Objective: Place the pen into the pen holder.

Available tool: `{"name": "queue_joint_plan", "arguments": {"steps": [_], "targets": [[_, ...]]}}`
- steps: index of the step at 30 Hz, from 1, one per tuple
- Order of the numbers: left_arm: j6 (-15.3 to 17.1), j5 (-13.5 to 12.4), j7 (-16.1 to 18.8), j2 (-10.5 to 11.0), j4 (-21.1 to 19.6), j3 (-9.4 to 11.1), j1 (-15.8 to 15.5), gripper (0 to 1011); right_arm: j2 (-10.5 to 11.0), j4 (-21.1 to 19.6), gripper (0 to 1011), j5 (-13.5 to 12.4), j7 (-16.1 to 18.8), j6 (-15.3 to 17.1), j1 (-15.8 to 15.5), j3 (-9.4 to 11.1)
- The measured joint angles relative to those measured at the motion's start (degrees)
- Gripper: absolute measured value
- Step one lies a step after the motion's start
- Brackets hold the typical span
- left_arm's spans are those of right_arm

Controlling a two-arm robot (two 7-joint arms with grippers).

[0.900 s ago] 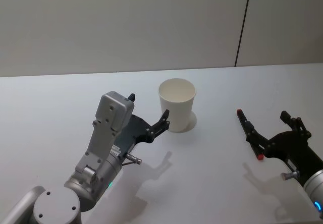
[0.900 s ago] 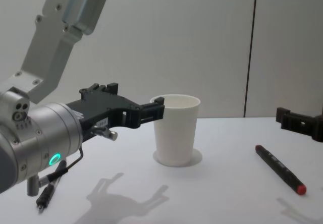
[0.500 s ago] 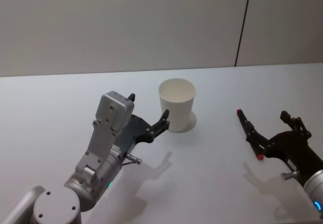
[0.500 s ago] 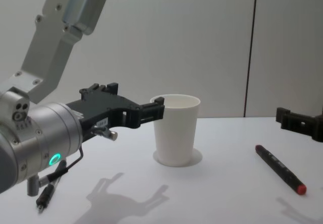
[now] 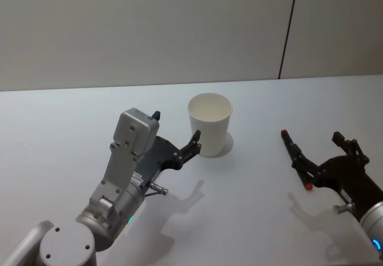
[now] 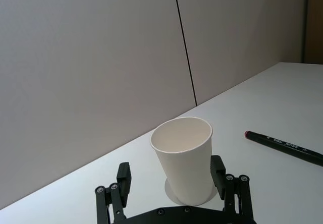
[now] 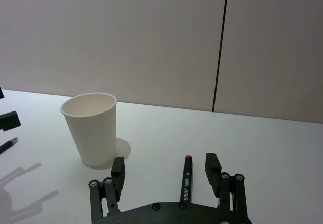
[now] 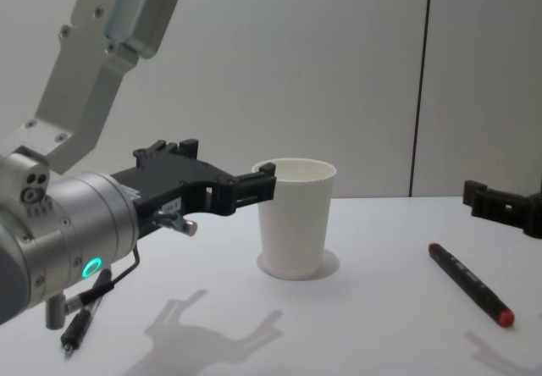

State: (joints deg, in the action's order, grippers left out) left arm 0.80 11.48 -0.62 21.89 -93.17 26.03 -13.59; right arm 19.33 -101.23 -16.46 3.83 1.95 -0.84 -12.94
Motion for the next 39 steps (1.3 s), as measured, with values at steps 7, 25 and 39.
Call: {"name": "queue_joint_plan", "arguments": {"steps": [7, 25, 39], "targets": [[0.0, 0.0, 0.0, 0.0, 0.0, 0.0, 0.0, 1004, 0.0, 0.0, 1001, 0.0, 0.0, 0.0, 0.0, 0.0], [0.0, 0.0, 0.0, 0.0, 0.0, 0.0, 0.0, 1004, 0.1, -0.4, 1001, -0.9, 0.6, 3.7, 0.9, 0.5], [0.0, 0.0, 0.0, 0.0, 0.0, 0.0, 0.0, 1004, 0.1, -1.0, 1001, -5.4, 0.4, 14.8, 4.7, 2.5]]}}
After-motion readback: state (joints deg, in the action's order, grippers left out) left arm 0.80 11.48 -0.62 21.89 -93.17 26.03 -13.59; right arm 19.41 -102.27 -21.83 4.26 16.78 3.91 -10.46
